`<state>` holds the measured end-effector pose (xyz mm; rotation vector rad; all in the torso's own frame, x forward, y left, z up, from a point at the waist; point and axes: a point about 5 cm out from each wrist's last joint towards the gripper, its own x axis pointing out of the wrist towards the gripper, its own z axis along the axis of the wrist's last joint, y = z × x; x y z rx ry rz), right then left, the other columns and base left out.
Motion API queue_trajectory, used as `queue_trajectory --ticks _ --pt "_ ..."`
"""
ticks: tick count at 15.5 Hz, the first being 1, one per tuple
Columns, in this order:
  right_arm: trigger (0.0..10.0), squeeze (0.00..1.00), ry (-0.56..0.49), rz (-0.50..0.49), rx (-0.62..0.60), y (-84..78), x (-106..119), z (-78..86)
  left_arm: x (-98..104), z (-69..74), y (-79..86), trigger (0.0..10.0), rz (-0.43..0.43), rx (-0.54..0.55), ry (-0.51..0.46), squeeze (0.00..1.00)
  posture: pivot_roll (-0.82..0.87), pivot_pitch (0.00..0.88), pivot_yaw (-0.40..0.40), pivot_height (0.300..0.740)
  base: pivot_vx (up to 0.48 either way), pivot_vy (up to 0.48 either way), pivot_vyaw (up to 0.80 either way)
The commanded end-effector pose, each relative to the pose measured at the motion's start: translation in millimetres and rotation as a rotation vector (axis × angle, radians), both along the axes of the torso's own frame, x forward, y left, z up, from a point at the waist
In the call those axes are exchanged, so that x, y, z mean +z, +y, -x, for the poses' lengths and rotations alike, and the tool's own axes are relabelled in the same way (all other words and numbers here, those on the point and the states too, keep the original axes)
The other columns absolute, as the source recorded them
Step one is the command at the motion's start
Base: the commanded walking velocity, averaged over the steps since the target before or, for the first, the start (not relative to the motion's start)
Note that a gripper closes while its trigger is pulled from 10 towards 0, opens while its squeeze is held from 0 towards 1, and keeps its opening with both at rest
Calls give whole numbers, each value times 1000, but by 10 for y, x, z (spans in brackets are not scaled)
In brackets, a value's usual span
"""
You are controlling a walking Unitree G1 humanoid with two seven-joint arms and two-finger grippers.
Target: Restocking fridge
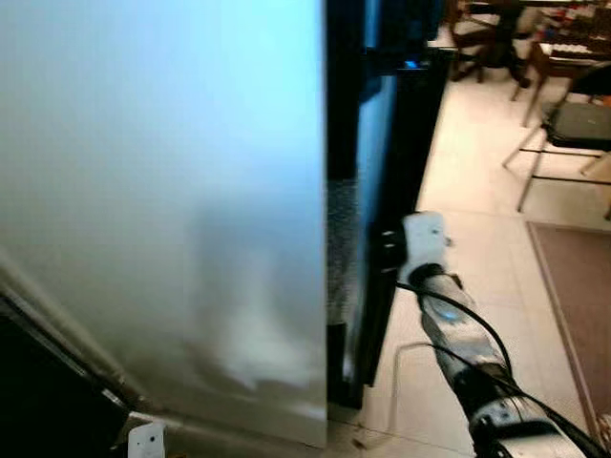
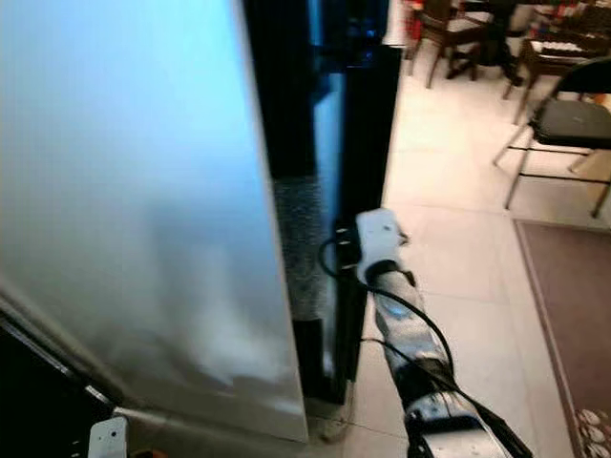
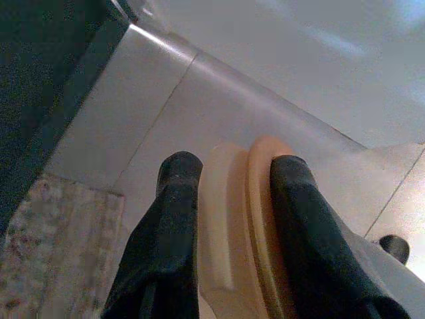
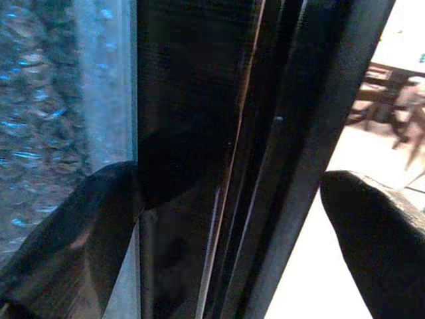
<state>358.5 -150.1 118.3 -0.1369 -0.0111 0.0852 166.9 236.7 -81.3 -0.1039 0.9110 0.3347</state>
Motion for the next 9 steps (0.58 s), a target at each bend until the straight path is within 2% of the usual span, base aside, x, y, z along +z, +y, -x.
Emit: queue_trajectory --ticks 1,2,3,5,6,9 --pt "10000 0 -62 -16 -142 -298 121 0 -63 87 -83 10000 34 -12 42 0 -134 0 39 740 0 0 0" --pt "10000 0 -73 -12 -184 -394 110 41 -65 90 -86 10000 34 -14 42 0 -134 0 39 740 0 0 0" --pt "10000 0 -82 0 -272 -583 76 135 -66 94 -84 10000 33 -16 44 0 -138 0 37 740 0 0 0" --pt "10000 0 -81 7 -356 -760 27 235 -67 96 -84 10000 33 -17 44 0 -139 0 36 740 0 0 0" --pt "10000 0 -63 18 -450 -961 -60 364 -69 101 -85 10000 33 -20 46 0 -144 0 38 740 0 0 0" --pt "10000 0 -24 37 -550 -1180 -172 509 -72 105 -91 10000 34 -26 49 0 -149 0 38 740 0 0 0"
